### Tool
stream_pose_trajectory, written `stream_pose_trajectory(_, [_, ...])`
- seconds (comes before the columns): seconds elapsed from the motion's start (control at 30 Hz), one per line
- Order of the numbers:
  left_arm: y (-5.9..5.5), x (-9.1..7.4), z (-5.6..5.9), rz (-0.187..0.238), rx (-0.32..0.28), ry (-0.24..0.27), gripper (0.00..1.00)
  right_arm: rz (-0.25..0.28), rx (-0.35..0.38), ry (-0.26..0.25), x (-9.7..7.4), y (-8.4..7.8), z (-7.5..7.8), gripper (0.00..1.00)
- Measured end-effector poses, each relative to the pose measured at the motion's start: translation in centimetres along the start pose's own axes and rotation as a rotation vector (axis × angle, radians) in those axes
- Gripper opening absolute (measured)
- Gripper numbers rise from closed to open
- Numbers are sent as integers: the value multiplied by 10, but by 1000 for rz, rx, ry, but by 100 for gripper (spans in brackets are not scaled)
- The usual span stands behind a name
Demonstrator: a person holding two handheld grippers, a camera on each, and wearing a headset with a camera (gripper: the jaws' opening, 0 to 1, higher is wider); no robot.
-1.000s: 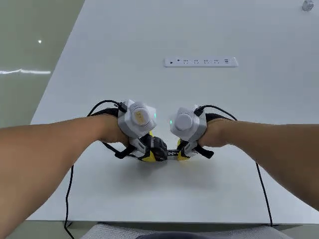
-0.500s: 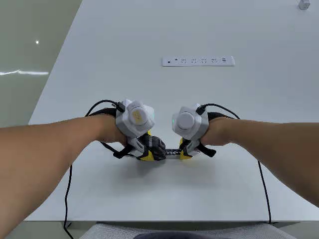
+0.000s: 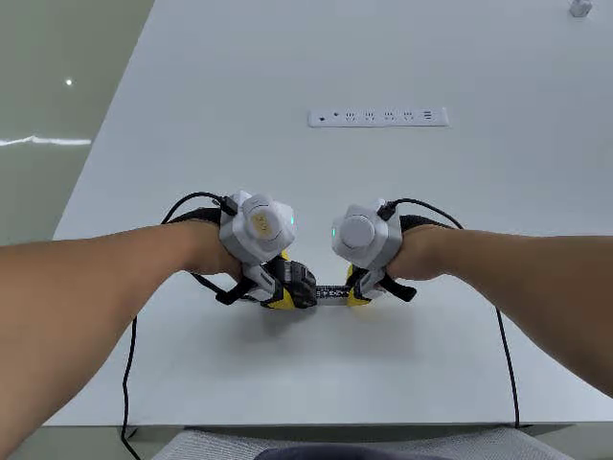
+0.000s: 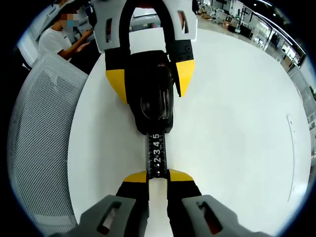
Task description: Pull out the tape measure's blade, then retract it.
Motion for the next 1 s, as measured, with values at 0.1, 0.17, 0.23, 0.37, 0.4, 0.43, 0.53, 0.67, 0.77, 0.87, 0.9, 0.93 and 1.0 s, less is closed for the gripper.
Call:
stream_pose_trajectory(0.1, [0, 0, 0, -2, 2, 1, 35, -3, 0, -1, -1, -2, 0, 11])
stream_pose_trajectory(0.17, [0, 0, 0, -1, 2, 1, 35, -5, 0, -2, -1, -3, -1, 11])
stream_pose_trajectory(0.23, [0, 0, 0, -2, 3, 1, 35, -8, 3, -2, -2, -4, -1, 11])
stream_pose_trajectory(0.37, [0, 0, 0, -4, 3, 1, 35, -10, 5, -5, -2, -7, 0, 11])
stream_pose_trajectory(0.4, [0, 0, 0, -3, 2, 1, 35, -10, 4, -6, -1, -7, 0, 12])
stream_pose_trajectory(0.43, [0, 0, 0, -3, 1, 1, 35, -11, 6, -8, -2, -7, 0, 12])
stream_pose_trajectory(0.53, [0, 0, 0, -2, 1, 0, 35, -15, 11, -9, -2, -9, 0, 11])
stream_pose_trajectory(0.67, [0, 0, 0, -3, 1, 1, 35, -18, 18, -8, -3, -10, -1, 11])
stream_pose_trajectory(0.77, [0, 0, 0, -3, 1, 2, 35, -15, 24, -7, -3, -13, 0, 11])
stream_pose_trajectory(0.87, [0, 0, 0, -3, 0, 1, 35, -15, 26, -8, -4, -15, 0, 11])
stream_pose_trajectory(0.9, [0, 0, 0, -2, 0, 1, 35, -17, 27, -8, -5, -15, 0, 11])
stream_pose_trajectory(0.93, [0, 0, 0, -2, 0, 1, 35, -16, 27, -9, -5, -16, 0, 11])
stream_pose_trajectory(1.0, [0, 0, 0, -3, 0, 1, 35, -16, 29, -9, -5, -16, 0, 11])
Point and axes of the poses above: the centre of the closed fingertips' face, and the gripper's own axes: x roughly forward along the fingers, z roughly to its right, y roughly out of its top, the point moved 6 cm from there along -x, roughly backward along the fingers, and after that the axes turned 13 degrees about -y, right-handed, at the moved point
